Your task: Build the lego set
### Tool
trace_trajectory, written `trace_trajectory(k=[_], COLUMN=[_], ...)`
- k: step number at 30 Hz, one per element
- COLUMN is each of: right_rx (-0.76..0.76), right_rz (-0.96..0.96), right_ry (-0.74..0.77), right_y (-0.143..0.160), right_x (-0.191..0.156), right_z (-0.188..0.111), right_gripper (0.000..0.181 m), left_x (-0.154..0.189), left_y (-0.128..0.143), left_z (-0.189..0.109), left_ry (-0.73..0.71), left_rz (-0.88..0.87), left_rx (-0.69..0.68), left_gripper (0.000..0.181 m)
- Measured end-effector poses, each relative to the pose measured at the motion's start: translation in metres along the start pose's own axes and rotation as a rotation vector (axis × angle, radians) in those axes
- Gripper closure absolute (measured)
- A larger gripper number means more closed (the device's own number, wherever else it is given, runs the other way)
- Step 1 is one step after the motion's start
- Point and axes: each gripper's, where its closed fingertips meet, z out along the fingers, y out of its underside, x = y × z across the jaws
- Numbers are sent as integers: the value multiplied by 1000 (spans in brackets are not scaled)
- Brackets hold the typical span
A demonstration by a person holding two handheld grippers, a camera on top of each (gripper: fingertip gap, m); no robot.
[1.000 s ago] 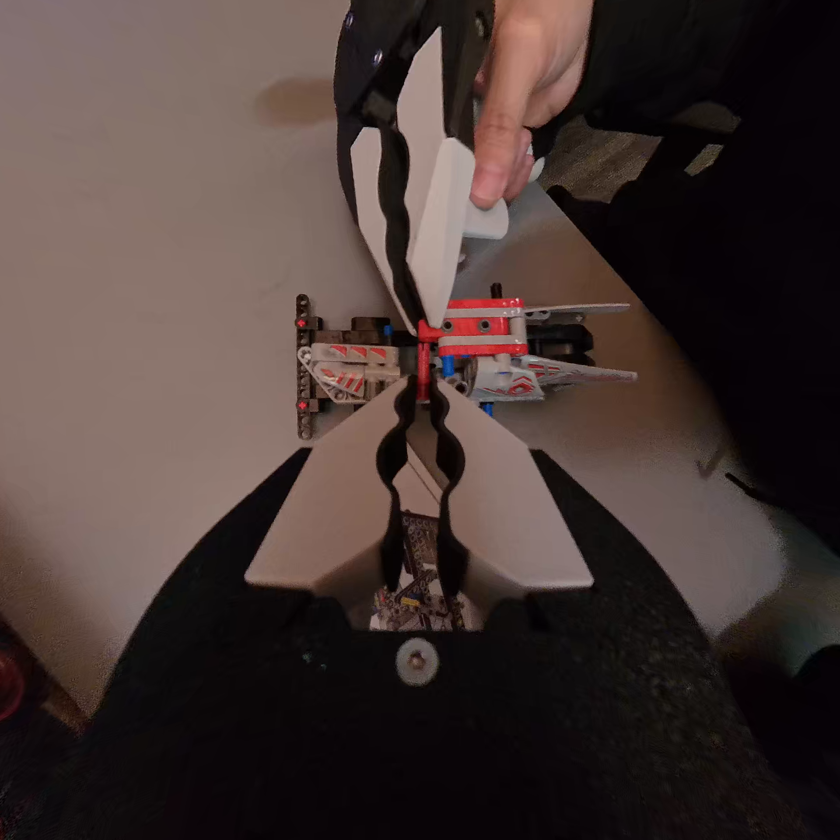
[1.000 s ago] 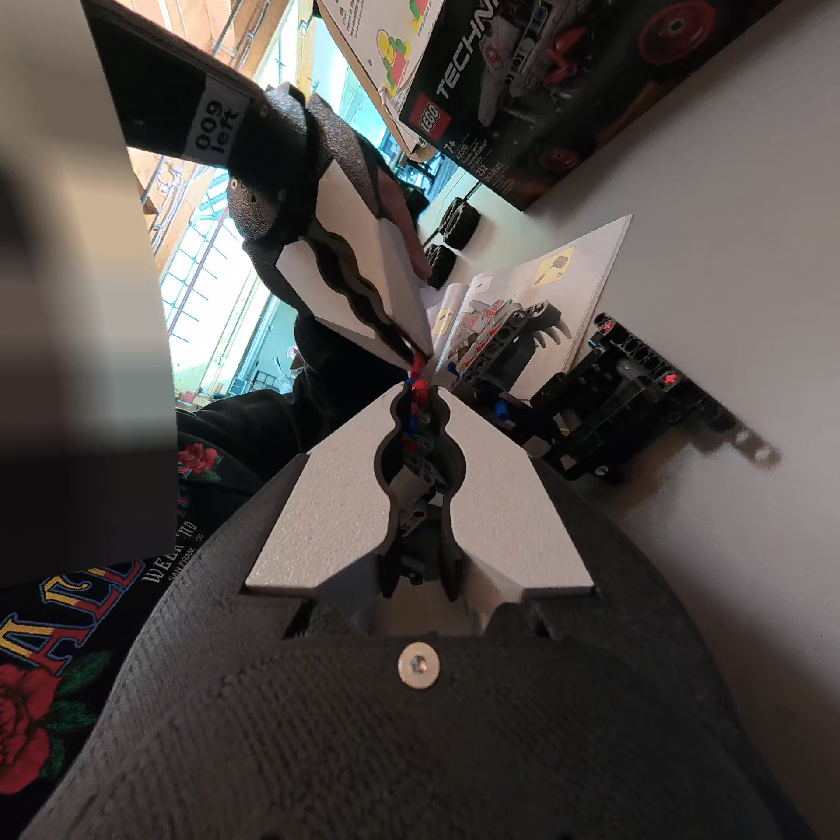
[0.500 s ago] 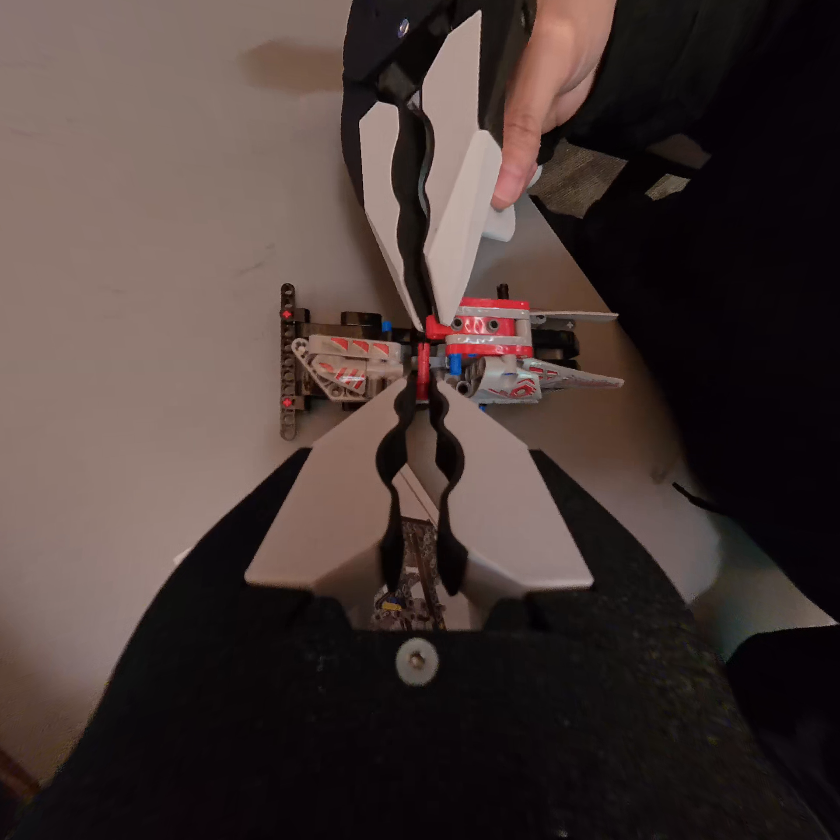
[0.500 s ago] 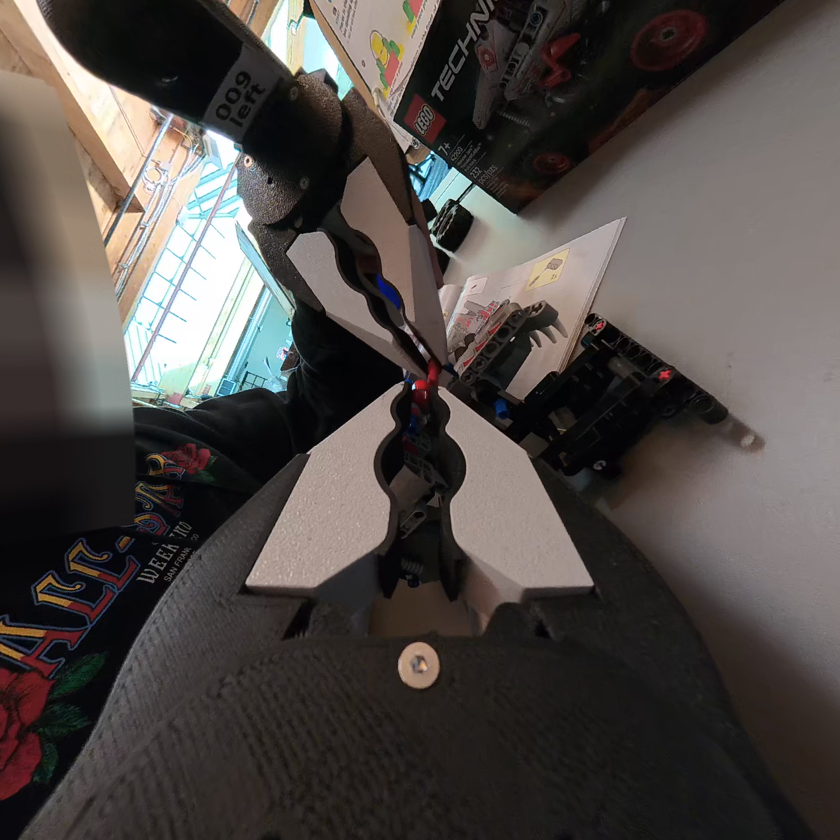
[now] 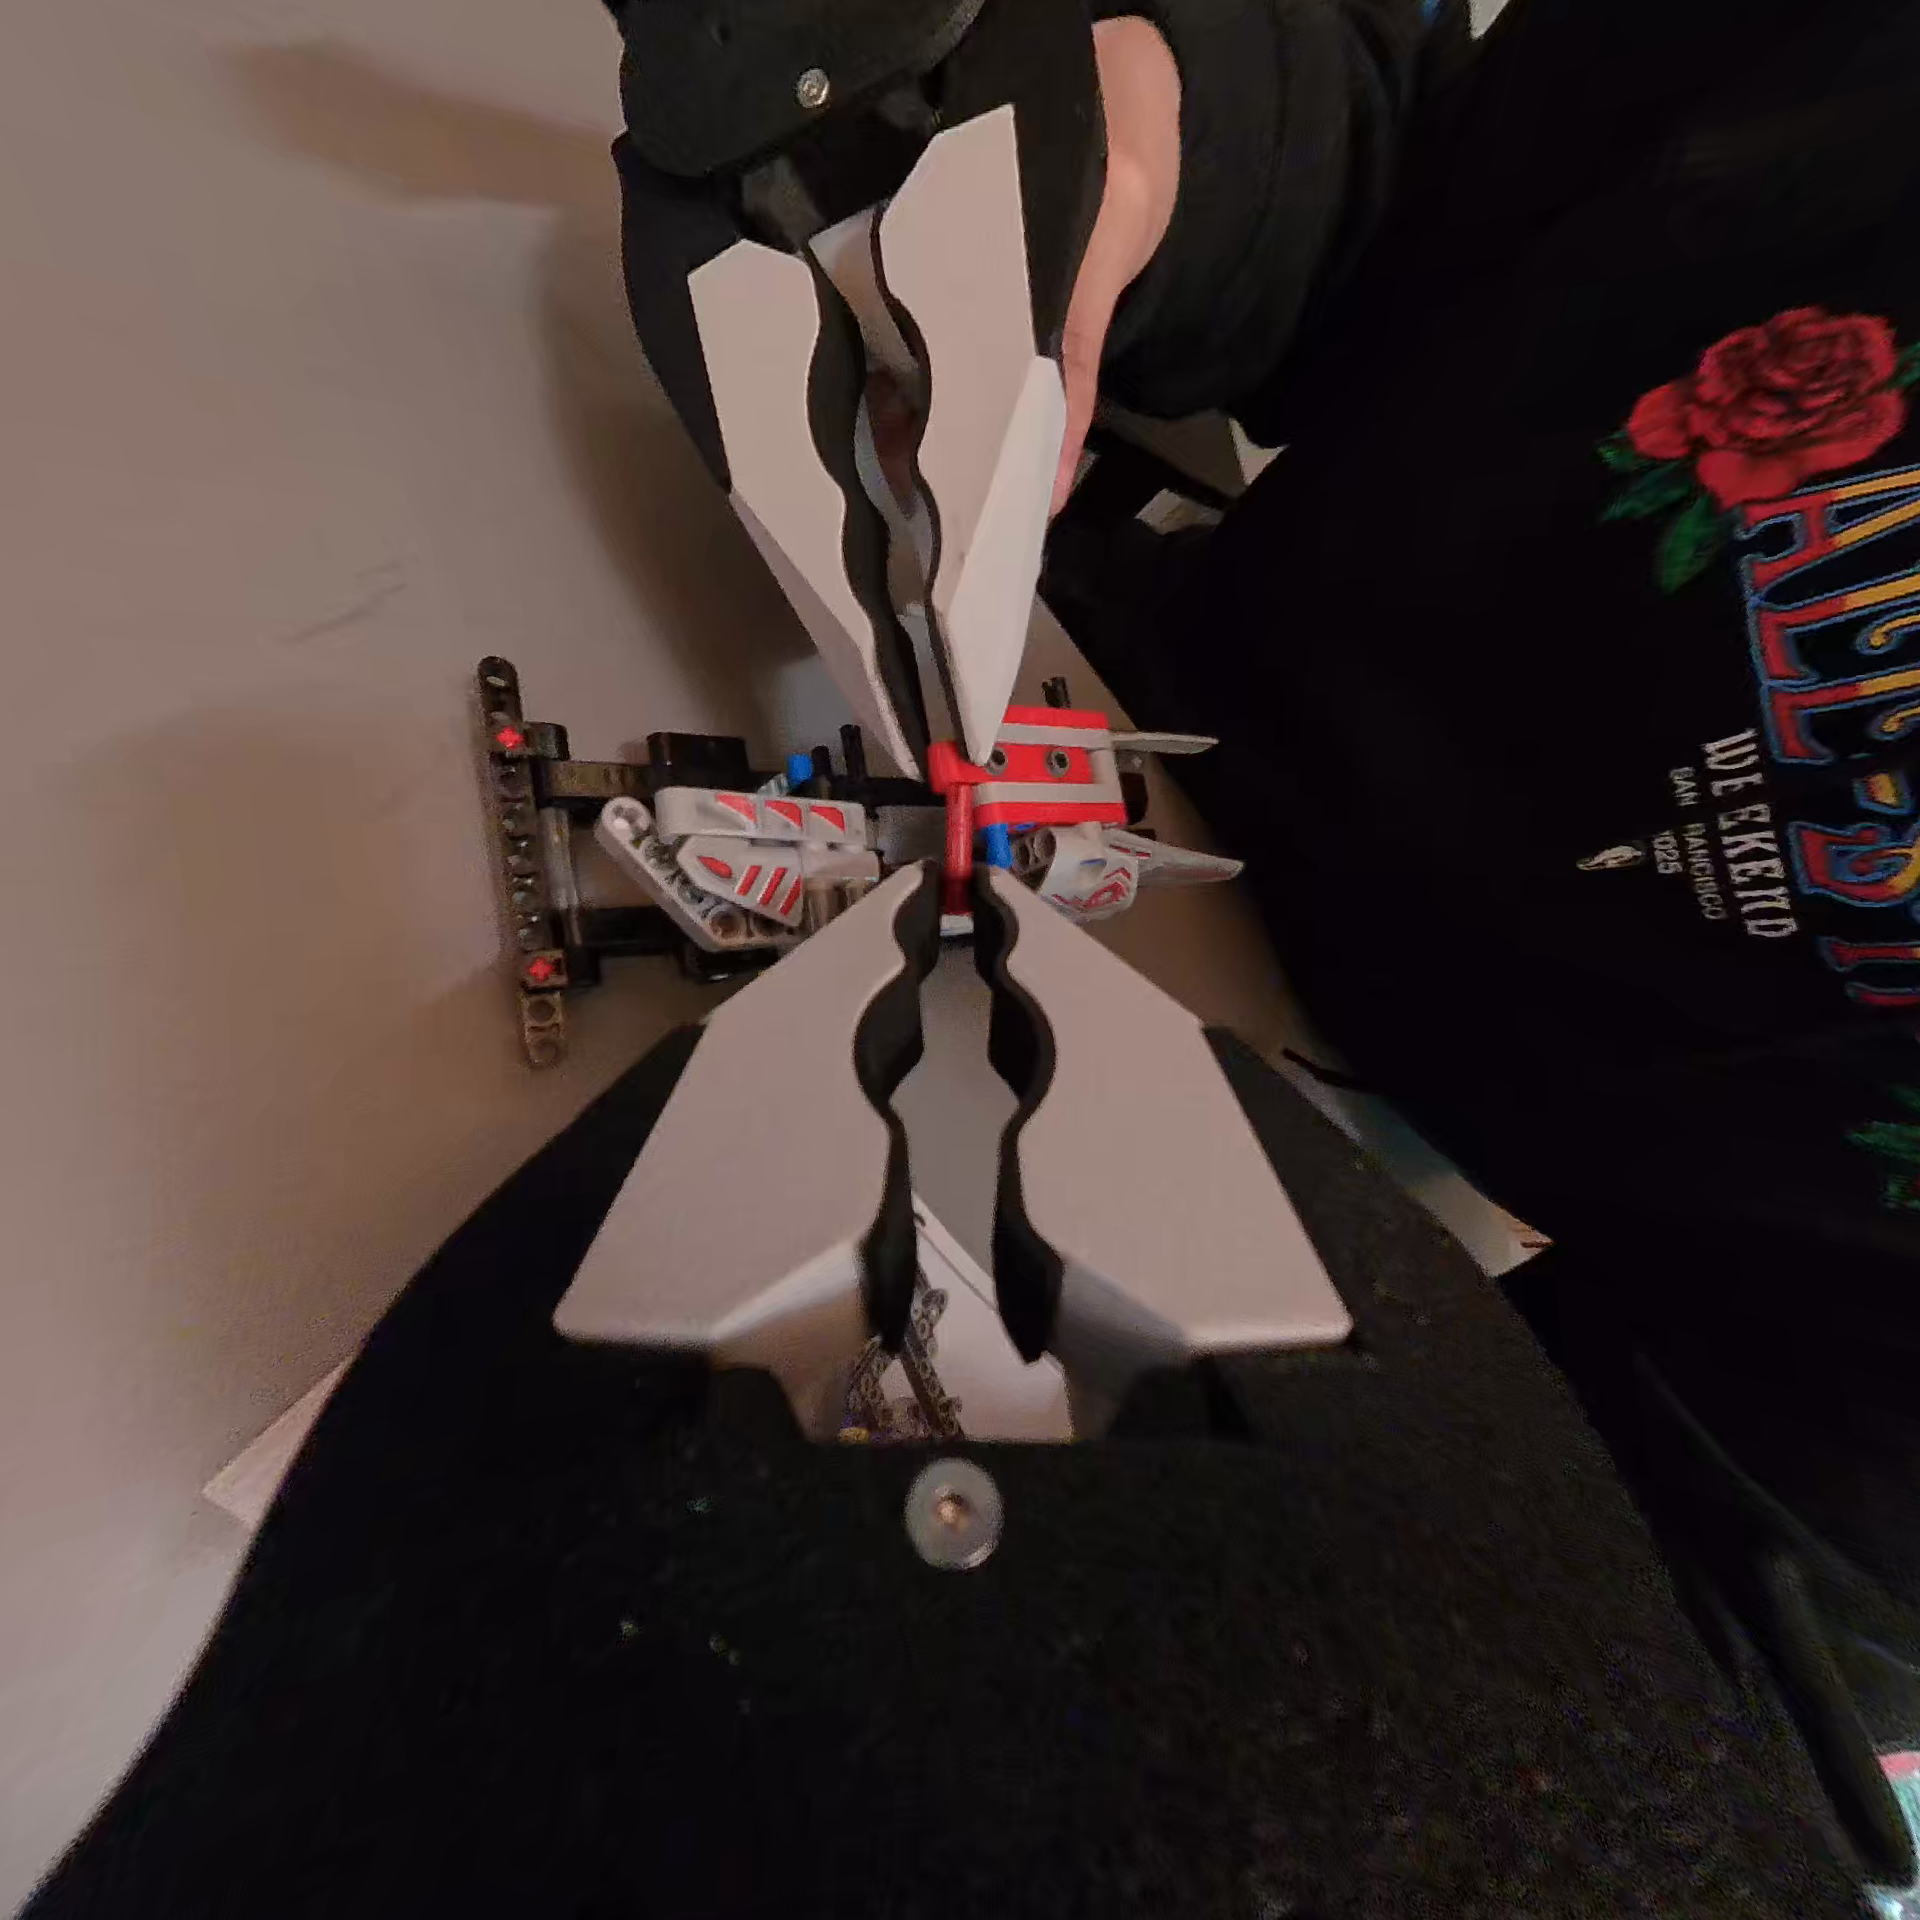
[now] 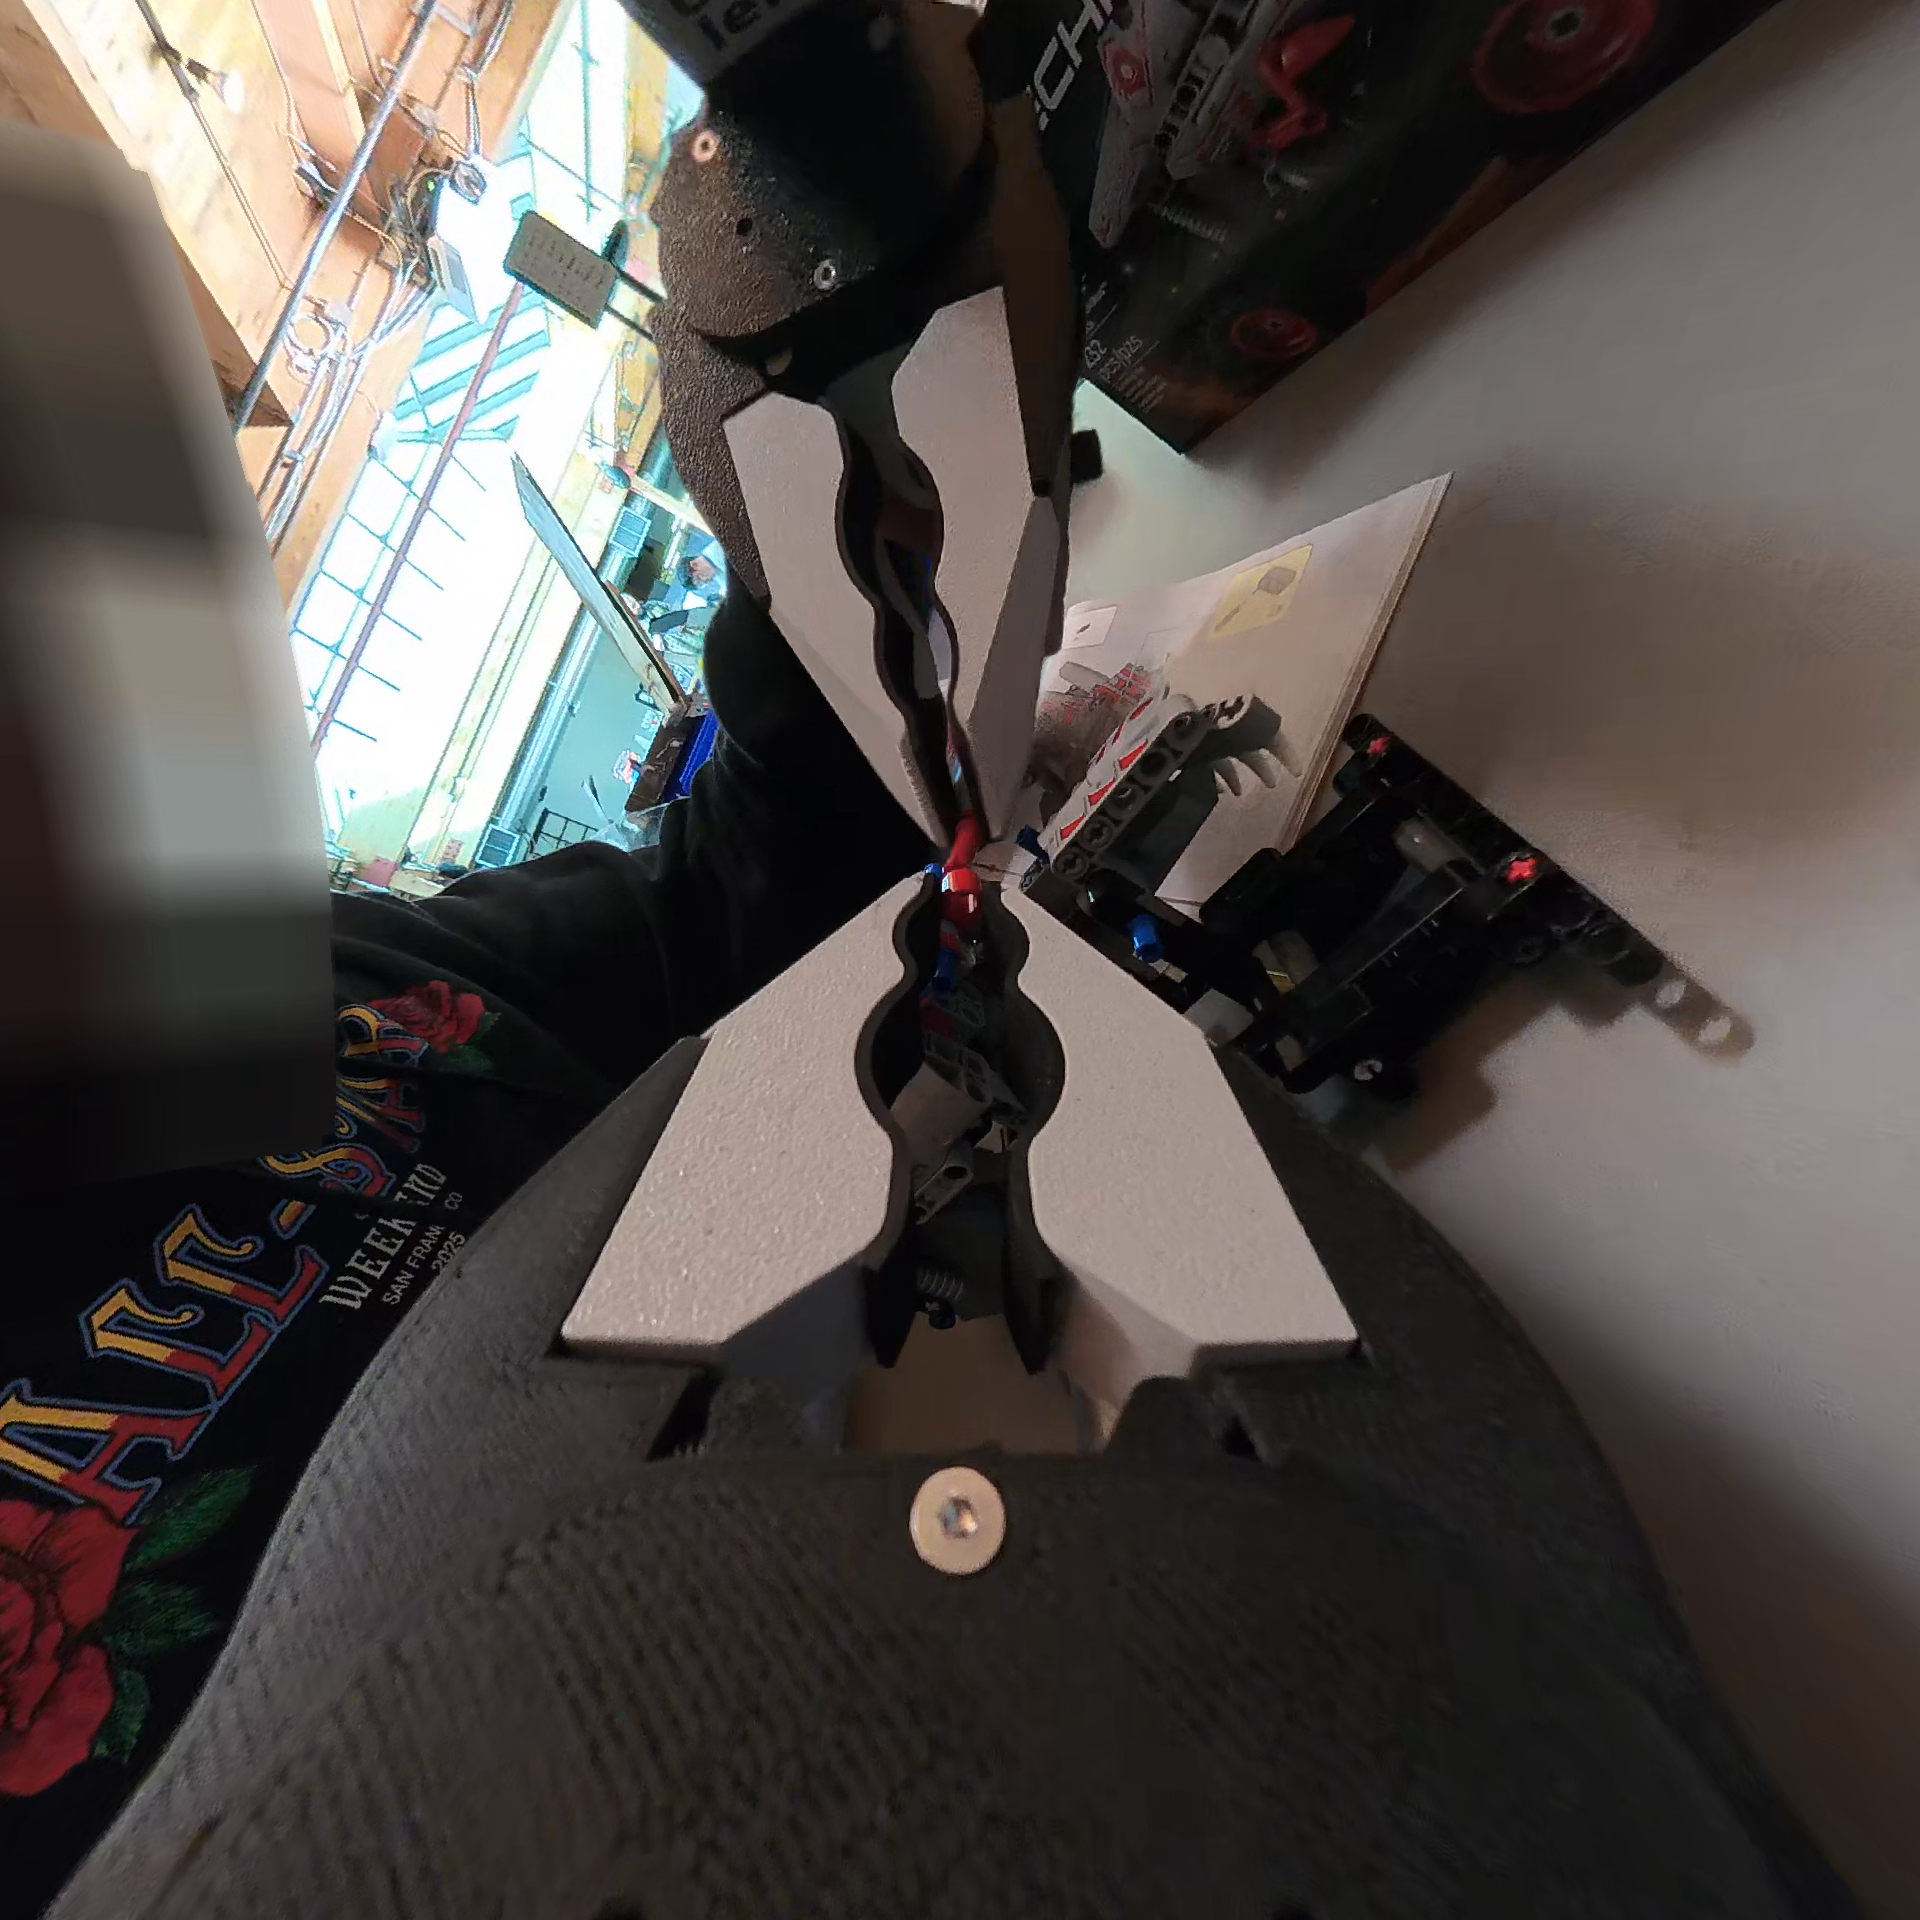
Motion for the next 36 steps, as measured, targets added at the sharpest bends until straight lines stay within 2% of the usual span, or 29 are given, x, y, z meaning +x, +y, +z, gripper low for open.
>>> trace_trajectory(k=[16,21,28,31,33,36], right_rx=[-77,-193,-482,-554,-592,-680], right_rz=[-23,-26,-10,41,56,77], right_ry=[16,-54,-226,-264,-270,-273], right_y=[2,5,4,-1,-3,1], right_x=[-2,-6,-7,-2,2,0], right_z=[5,11,12,6,3,2], right_gripper=[174,175,174,175,175,174], left_x=[10,18,19,11,10,13], left_y=[4,8,-1,-9,-12,-11], left_z=[1,4,10,8,8,11], left_ry=[233,237,79,27,14,18], left_rz=[-249,-351,-449,-459,-453,-424], left_rx=[-16,169,528,683,733,730], left_gripper=[177,178,179,177,177,177])
